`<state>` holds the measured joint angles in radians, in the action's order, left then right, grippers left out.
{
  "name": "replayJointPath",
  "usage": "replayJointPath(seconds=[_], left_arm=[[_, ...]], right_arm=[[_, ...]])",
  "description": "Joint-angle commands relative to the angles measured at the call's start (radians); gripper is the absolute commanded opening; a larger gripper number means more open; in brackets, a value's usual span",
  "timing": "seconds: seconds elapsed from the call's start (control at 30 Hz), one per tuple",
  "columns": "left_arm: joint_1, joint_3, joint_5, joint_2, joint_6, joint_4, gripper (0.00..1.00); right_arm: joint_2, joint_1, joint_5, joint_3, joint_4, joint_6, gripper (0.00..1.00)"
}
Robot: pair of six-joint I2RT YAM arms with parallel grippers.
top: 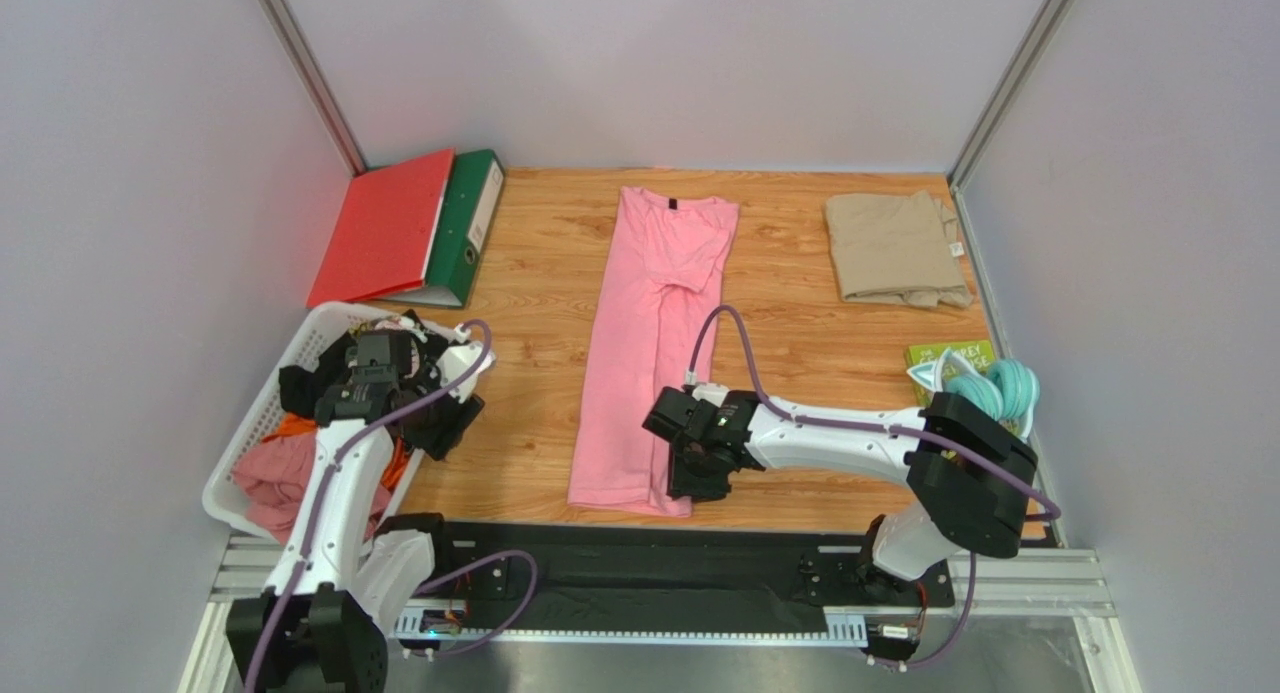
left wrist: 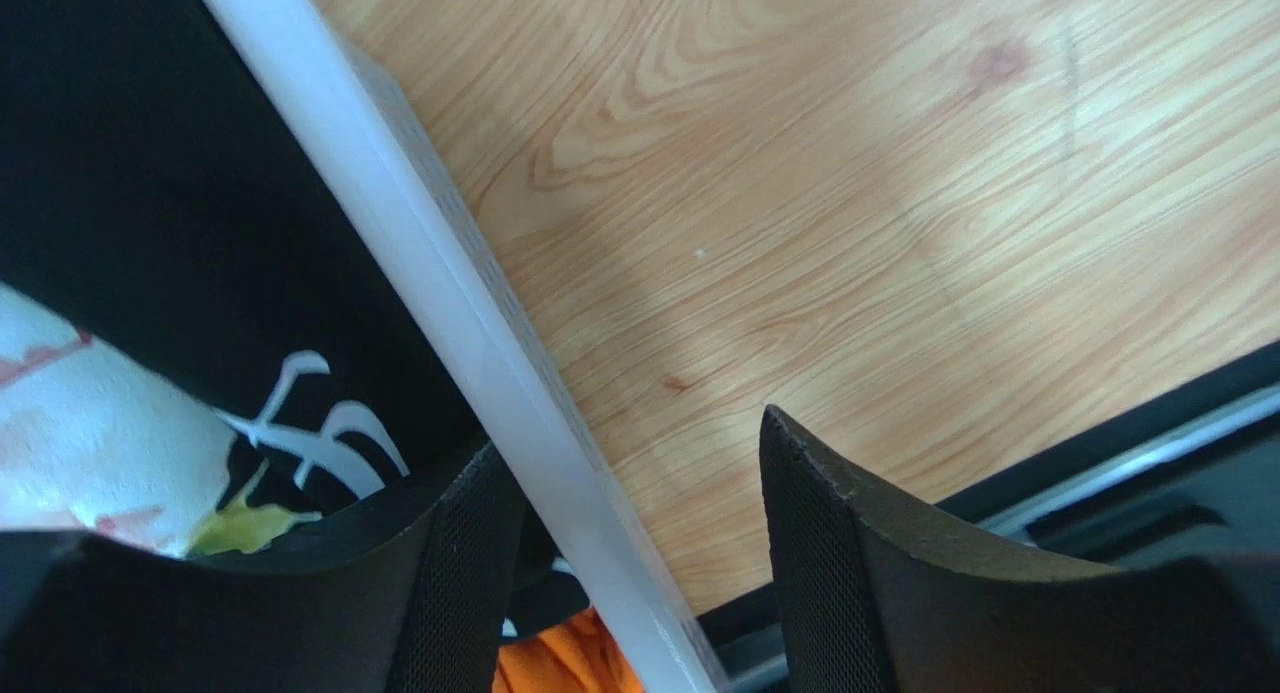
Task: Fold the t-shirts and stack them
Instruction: Grab the bottom of the folded rectangular tshirt with both arms
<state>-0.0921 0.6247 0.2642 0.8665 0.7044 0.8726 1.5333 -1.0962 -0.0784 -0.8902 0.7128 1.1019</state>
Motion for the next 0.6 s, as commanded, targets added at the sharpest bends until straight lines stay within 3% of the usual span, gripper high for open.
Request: replayJointPath(seconds=[0.0,0.2,0.37,0.43,0.5,0.57], left_arm=[[0.08,0.163,0.202,0.097,-0.106,0.066,0.62],[-0.001,0.513,0.237,0.252,-0.149,0.105,0.61],[-0.077,0.569,0.26,0.278,-0.132,0.123,0.6],[0.004,0.506,0.261,0.221,-0.073,0.163,0.6],[0.16,0.416,0.175,0.125,-0.069,0.163,0.61],[0.234,0.385,0.185,0.085,-0.091,0.19,0.61]], right_arm=[[-0.024,0.006,-0.02,-0.001,-0.029,0.001,0.37],[-0.056,0.005,-0.015,0.039,-0.035,0.004,0.38],[-0.09,0.007,-0.012,0.077,-0.041,0.004,0.4],[-0.104,0.01,-0.012,0.083,-0.041,0.006,0.4],[-0.105,0.013,-0.014,0.088,-0.042,0.003,0.4],[-0.101,0.015,-0.011,0.088,-0.047,0.001,0.4]])
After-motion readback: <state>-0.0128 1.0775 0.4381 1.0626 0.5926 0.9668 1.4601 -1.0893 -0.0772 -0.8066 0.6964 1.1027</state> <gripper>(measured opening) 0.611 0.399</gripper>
